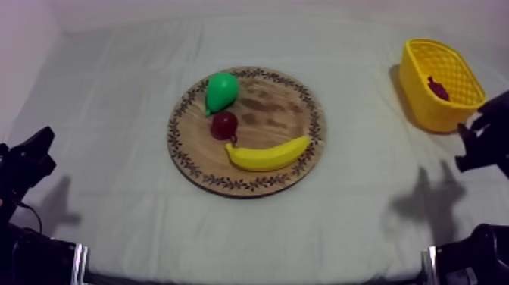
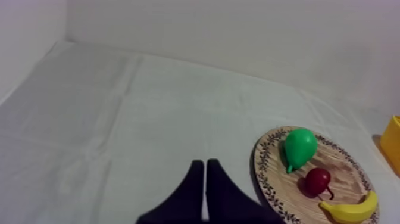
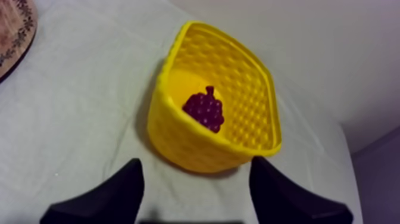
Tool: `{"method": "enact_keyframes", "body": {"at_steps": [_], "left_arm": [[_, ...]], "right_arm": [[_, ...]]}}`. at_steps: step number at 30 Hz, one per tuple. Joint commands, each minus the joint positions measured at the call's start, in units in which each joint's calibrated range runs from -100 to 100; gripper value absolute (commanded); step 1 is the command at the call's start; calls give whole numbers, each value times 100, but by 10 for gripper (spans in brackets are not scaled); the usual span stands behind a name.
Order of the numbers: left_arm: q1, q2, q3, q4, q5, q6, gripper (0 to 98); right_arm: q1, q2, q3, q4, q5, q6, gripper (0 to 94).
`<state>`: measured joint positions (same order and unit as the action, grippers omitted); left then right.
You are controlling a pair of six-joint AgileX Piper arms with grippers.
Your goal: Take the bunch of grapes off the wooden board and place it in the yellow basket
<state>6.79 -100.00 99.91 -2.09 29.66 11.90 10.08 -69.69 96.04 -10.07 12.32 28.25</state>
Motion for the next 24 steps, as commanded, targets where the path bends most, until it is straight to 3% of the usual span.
{"method": "enact_keyframes", "body": {"at_steps": [1, 6, 11, 16, 20, 24], "left_arm": [[-2, 0, -2, 1, 0, -1, 1], [-2, 0, -2, 1, 0, -1, 1], [-2, 0, -2, 1, 0, 1, 1], [-2, 0, -2, 1, 0, 0, 1], [-2, 0, -2, 1, 0, 2, 1], [-2, 0, -2, 1, 0, 3, 1]], "right_arm": [[-21, -618, 240, 58, 137, -215, 488], [-108, -1431, 351, 549, 881, -867, 396], [-261, -2161, 377, 900, 1651, -1478, 215], [-381, -2529, 392, 921, 2116, -1797, 46], [-439, -2588, 395, 922, 2227, -1949, 15], [-452, -2602, 396, 922, 2287, -1860, 27]]}}
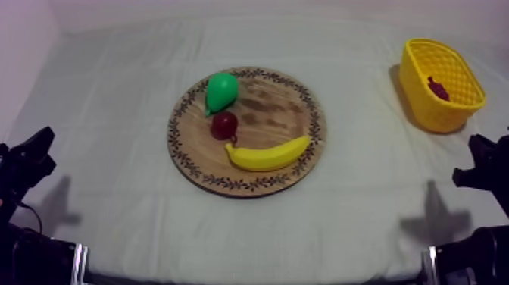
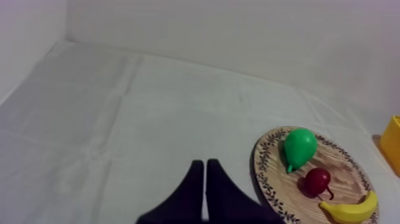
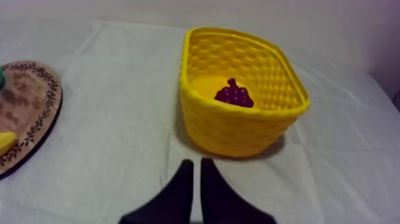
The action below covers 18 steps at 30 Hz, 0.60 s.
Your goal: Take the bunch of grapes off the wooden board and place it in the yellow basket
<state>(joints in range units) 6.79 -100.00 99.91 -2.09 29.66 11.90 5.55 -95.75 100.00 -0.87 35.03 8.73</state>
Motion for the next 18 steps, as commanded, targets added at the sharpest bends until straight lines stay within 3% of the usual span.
{"method": "enact_keyframes", "body": {"at_steps": [1, 18], "left_arm": [[-2, 0, -2, 1, 0, 3, 1], [-2, 0, -2, 1, 0, -1, 1]], "right_arm": [[-1, 2, 0, 2, 22, 133, 21], [-4, -1, 0, 2, 37, 315, 5]]}}
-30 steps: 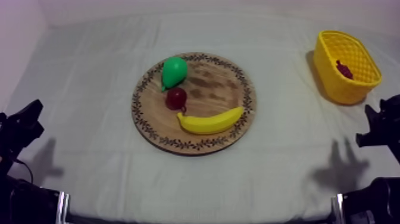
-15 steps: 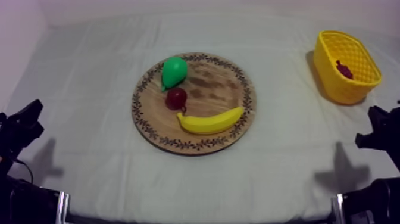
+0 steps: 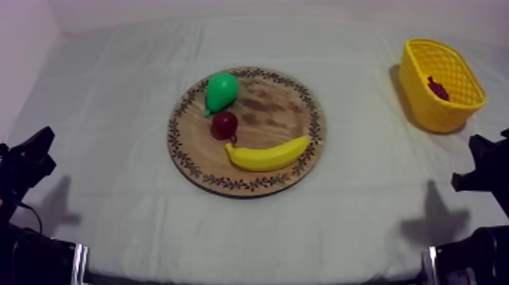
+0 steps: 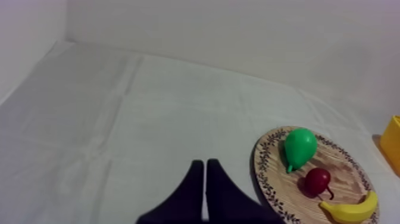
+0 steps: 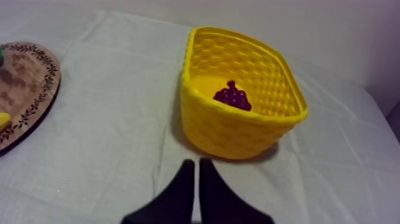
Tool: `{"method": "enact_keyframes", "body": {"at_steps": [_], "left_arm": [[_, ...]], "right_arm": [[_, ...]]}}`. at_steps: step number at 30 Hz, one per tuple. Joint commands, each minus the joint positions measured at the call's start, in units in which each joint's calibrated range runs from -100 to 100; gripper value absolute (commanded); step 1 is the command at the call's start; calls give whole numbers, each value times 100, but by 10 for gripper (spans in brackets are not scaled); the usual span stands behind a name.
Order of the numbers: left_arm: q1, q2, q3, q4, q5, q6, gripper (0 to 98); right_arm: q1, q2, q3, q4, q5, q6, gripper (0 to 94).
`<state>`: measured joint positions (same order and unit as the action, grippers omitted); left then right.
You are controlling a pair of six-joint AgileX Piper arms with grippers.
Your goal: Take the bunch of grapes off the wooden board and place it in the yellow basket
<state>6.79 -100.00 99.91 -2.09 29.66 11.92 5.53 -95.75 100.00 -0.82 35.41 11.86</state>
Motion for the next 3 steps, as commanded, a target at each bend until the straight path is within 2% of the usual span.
{"method": "enact_keyframes", "body": {"at_steps": [1, 3], "left_arm": [[-2, 0, -2, 1, 0, -1, 1], [-2, 0, -2, 1, 0, 0, 1]], "right_arm": [[-2, -1, 0, -3, -1, 2, 5], [-2, -1, 0, -3, -1, 2, 5]]}}
